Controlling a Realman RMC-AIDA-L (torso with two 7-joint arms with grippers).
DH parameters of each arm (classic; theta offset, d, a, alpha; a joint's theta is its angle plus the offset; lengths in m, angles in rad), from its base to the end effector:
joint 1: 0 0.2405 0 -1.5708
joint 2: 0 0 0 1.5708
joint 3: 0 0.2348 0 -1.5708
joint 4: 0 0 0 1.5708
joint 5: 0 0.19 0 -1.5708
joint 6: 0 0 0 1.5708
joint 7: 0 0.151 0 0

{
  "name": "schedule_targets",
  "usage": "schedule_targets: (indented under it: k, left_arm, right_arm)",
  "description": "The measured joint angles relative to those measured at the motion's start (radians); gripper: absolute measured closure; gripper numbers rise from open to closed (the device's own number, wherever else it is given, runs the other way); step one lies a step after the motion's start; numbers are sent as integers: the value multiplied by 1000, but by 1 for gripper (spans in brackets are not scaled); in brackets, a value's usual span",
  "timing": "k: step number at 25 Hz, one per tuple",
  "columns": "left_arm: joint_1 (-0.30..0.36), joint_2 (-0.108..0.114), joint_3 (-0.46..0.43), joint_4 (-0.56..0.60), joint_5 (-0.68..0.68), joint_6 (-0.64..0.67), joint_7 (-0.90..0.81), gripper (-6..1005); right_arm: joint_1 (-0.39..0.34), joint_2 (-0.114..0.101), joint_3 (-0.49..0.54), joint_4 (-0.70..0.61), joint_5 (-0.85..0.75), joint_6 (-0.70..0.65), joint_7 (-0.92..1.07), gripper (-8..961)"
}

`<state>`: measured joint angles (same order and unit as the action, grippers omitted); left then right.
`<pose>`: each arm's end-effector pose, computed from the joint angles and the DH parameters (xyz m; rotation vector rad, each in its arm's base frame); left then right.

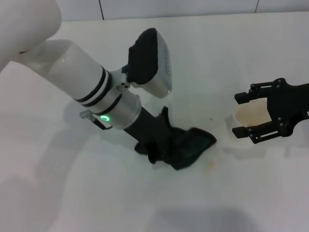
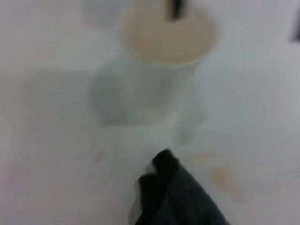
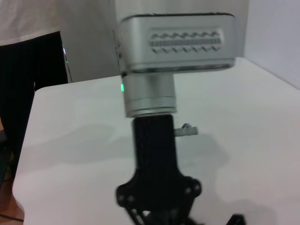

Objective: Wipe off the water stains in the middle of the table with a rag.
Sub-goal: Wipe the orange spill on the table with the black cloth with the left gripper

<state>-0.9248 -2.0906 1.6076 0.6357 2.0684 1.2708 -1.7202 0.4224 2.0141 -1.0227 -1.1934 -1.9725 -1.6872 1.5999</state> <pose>-0.1407 0.3181 -0.1028 3.0160 0.0191 -0.2980 0.1949 0.2963 0.0480 -2.9323 0.2313 0.3250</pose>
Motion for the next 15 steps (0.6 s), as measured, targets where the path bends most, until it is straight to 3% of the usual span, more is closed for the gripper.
schedule_targets:
  k: [4, 9, 15]
  left_arm:
    - [29, 0, 0, 37, -61, 68, 86, 925]
    - [32, -3, 15, 28, -104, 54, 122, 925]
    - [1, -4, 151, -17, -172, -74, 84, 925]
  right_arm:
    - [4, 0, 0, 0, 0, 0, 1, 128]
    - [8, 0, -2, 0, 4, 13, 2, 128]
    - [9, 0, -12, 0, 17, 20, 0, 128]
